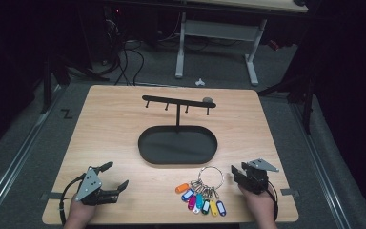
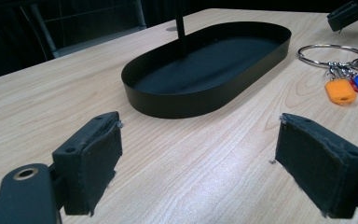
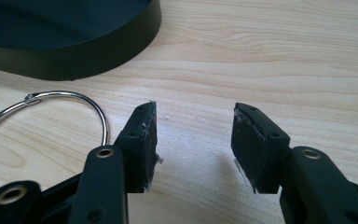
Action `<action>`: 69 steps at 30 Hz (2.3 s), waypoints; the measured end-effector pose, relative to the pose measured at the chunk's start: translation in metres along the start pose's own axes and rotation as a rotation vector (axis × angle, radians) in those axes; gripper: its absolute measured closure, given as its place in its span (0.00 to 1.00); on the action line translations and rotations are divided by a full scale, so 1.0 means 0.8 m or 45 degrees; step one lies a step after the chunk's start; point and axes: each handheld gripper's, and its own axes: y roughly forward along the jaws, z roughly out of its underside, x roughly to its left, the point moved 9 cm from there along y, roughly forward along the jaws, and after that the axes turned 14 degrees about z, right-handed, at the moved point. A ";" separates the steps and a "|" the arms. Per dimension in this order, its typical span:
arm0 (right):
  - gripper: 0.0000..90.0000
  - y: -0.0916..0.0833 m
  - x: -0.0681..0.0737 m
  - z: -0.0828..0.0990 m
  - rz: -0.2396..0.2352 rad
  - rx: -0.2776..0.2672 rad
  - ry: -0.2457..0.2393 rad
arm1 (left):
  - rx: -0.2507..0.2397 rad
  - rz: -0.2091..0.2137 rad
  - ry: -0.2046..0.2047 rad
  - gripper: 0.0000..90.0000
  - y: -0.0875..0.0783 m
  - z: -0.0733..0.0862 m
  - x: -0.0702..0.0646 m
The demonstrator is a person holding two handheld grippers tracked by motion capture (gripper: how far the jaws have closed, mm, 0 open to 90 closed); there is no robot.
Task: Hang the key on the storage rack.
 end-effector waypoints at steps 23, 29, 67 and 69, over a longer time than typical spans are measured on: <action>0.60 -0.004 0.015 -0.007 -0.111 -0.035 -0.056 | -0.016 -0.002 0.009 0.17 -0.002 -0.001 -0.002; 0.52 -0.011 0.021 -0.008 -0.132 -0.044 -0.097 | -0.014 -0.002 0.009 0.17 -0.002 0.000 -0.002; 0.45 -0.027 0.035 -0.022 -0.266 0.430 -0.491 | -0.011 0.001 0.014 0.17 -0.002 0.000 -0.003; 0.43 -0.023 0.037 -0.023 -0.287 0.506 -0.501 | -0.010 0.002 0.014 0.17 -0.002 0.000 -0.003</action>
